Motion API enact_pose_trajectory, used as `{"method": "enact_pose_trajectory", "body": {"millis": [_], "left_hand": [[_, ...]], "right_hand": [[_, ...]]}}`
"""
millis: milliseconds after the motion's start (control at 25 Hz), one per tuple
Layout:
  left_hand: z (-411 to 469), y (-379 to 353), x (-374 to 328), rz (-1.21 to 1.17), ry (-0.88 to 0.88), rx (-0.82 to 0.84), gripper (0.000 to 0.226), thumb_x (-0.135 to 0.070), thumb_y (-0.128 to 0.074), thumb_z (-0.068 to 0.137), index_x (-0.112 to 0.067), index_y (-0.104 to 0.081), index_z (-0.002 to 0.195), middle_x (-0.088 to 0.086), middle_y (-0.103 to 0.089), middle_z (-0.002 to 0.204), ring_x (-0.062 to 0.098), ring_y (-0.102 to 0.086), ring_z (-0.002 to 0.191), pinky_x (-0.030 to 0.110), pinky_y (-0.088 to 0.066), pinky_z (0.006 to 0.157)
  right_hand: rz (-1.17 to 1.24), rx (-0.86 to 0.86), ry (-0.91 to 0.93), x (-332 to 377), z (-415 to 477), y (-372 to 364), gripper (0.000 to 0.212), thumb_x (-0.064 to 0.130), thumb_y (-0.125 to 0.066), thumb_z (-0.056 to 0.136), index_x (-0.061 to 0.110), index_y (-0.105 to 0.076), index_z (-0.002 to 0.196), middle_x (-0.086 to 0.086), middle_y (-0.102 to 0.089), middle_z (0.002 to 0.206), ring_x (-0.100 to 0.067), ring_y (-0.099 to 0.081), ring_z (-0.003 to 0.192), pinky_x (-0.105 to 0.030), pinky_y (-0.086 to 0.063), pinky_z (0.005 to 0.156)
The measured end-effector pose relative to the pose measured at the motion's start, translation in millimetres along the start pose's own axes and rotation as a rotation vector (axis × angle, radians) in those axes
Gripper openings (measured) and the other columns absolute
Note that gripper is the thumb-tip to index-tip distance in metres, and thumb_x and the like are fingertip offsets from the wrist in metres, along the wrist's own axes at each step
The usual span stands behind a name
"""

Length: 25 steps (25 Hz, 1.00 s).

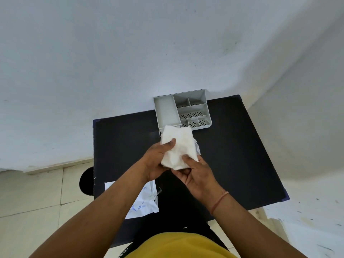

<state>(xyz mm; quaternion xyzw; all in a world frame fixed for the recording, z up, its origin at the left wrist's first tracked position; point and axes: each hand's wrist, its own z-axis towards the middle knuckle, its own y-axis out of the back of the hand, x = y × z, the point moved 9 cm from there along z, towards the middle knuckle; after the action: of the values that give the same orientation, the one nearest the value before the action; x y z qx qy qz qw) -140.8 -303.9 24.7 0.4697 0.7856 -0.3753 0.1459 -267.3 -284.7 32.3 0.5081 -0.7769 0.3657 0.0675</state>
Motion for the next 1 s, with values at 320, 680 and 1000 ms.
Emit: {"method": "enact_pose_trajectory", "body": {"millis": [320,680,1000], "left_hand": [[0.9,15.6,-1.7,-0.042,-0.003,-0.118,0.027,-0.02,-0.064,0.105,-0.014,-0.071,0.13,0.009,-0.083,0.111,0.028,-0.081,0.094,0.039,-0.066,0.064],[5.6,1.3,6.1,0.093,-0.015,-0.11,0.025,-0.018,-0.071,0.1,-0.012,-0.074,0.124,0.017,-0.08,0.121,0.034,-0.078,0.103,0.044,-0.066,0.075],[5.8,-0.7,17.3,0.091,0.029,-0.057,0.035,-0.014,-0.076,0.096,-0.008,-0.071,0.129,0.022,-0.076,0.127,0.044,-0.077,0.101,0.061,-0.065,0.068]], "right_hand": [[-0.356,-0.161,0.167,31.2,-11.3,23.4,0.046,0.058,-0.051,0.102,0.022,-0.078,0.114,-0.005,-0.081,0.114,-0.027,-0.073,0.106,-0.049,-0.058,0.091],[-0.494,-0.182,0.118,42.7,4.9,26.5,0.023,0.032,-0.072,0.098,0.015,-0.073,0.114,-0.012,-0.077,0.116,-0.029,-0.076,0.098,-0.035,-0.063,0.064],[-0.524,-0.125,0.149,41.9,-0.5,33.2,0.024,0.036,-0.064,0.102,0.018,-0.074,0.115,-0.013,-0.077,0.117,-0.027,-0.074,0.097,-0.038,-0.064,0.069]]}}
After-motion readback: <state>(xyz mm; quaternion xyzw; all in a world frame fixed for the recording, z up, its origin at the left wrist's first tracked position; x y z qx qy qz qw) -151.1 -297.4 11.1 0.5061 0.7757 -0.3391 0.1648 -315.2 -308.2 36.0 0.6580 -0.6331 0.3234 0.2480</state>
